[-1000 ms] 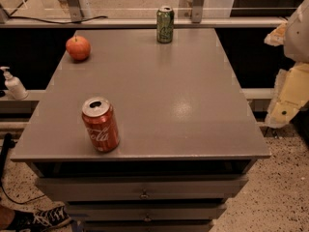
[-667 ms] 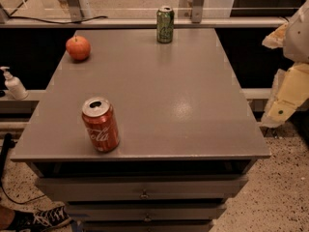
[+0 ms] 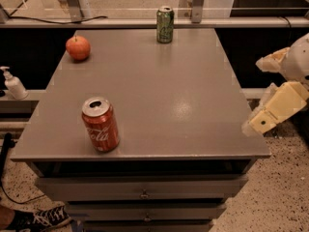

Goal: Knock coke can over

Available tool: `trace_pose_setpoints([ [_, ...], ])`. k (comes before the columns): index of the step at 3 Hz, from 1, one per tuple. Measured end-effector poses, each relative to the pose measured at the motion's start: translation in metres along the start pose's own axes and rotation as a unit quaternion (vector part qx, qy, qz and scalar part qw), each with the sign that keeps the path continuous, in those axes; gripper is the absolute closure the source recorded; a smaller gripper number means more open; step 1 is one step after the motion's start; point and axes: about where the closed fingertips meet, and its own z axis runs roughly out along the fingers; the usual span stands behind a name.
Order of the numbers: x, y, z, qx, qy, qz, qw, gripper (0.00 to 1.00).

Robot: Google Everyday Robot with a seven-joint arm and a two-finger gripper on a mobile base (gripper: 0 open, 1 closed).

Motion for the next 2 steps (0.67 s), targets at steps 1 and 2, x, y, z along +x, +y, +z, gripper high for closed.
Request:
trace_pose_setpoints([
  [1,-0.023,0.021,0.015,-0.011,-0.098,0.014,0.995,0.0],
  [2,-0.057,0.044,0.022,-0.028,-0.188,0.009,0.9818,0.0],
])
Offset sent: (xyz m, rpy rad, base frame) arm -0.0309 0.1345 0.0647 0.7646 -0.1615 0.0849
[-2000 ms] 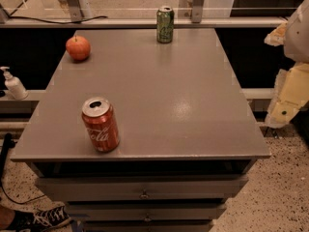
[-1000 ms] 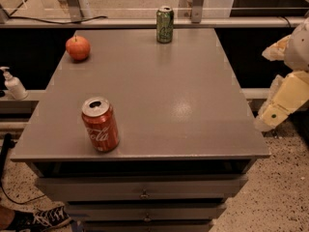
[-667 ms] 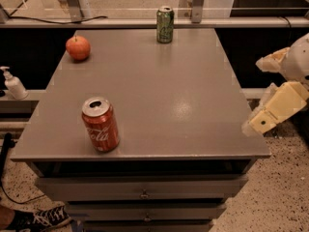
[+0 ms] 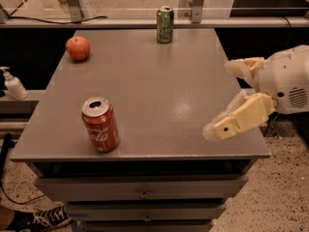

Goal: Knock coke can over

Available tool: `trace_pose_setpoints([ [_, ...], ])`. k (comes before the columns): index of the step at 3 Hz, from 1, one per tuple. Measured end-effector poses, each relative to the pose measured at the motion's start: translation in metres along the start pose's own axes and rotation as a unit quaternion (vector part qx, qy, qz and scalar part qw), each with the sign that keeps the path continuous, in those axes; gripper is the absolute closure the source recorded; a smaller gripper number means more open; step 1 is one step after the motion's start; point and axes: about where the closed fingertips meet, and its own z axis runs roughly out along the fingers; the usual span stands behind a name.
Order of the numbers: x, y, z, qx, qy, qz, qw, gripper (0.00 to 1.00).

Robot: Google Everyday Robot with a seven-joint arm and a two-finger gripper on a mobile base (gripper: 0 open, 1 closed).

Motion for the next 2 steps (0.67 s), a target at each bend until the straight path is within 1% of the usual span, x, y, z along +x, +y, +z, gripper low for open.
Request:
trace_pose_setpoints([
  [1,-0.0254,0.0121,0.0009,-0.015,-0.041,0.005,0.999,0.0],
  [2,-0.0256,0.012,0.0007,-0.015,-0.041,0.006,0.999,0.0],
])
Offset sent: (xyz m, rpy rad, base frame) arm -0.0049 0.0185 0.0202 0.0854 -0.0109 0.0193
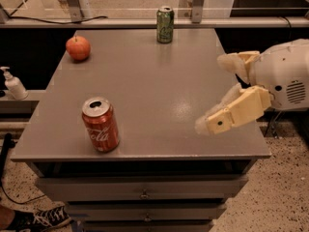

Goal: Knock coke can over

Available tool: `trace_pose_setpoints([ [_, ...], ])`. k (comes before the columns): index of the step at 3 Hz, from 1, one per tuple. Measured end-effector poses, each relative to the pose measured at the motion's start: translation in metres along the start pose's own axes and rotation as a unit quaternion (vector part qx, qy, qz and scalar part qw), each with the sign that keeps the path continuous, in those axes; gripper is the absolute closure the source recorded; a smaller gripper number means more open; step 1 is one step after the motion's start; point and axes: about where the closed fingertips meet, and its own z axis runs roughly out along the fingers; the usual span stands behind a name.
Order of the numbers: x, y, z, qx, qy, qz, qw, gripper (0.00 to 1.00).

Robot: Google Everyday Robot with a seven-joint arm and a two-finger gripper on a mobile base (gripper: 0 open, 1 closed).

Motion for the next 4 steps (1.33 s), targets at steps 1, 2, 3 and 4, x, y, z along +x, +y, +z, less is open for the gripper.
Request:
trace_pose_setpoints([
  [1,0.001,0.005,0.01,0.004,-0.011,-0.009,0.9999,0.0],
  [2,0.001,0.01,0.033,0.007,-0.045,-0.022,0.9987,0.0],
  [3,-0.006,0.015,0.057,0.001,-0.082,-0.037,0.9959,0.0],
  [4,-0.017,0.026,0.085,-0.005,-0.112,-0.056,0.9921,0.0],
])
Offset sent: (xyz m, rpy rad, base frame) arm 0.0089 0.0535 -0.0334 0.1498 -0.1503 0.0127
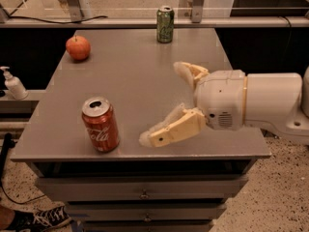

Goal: Knock coke can over

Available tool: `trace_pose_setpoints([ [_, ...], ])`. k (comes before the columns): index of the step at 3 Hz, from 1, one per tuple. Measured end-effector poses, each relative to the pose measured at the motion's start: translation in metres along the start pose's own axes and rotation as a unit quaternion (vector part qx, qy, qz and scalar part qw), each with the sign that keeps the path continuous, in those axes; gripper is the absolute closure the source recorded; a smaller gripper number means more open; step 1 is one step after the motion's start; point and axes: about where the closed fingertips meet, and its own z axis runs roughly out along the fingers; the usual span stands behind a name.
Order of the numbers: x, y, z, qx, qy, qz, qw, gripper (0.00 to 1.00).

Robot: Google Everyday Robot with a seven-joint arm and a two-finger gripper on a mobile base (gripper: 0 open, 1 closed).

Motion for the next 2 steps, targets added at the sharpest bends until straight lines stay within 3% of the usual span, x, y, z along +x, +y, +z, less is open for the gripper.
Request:
trace_pose_setpoints([
  [2,0.021,-0.001,0.074,-0.013,-0.025,-0.013,0.9995,0.0],
])
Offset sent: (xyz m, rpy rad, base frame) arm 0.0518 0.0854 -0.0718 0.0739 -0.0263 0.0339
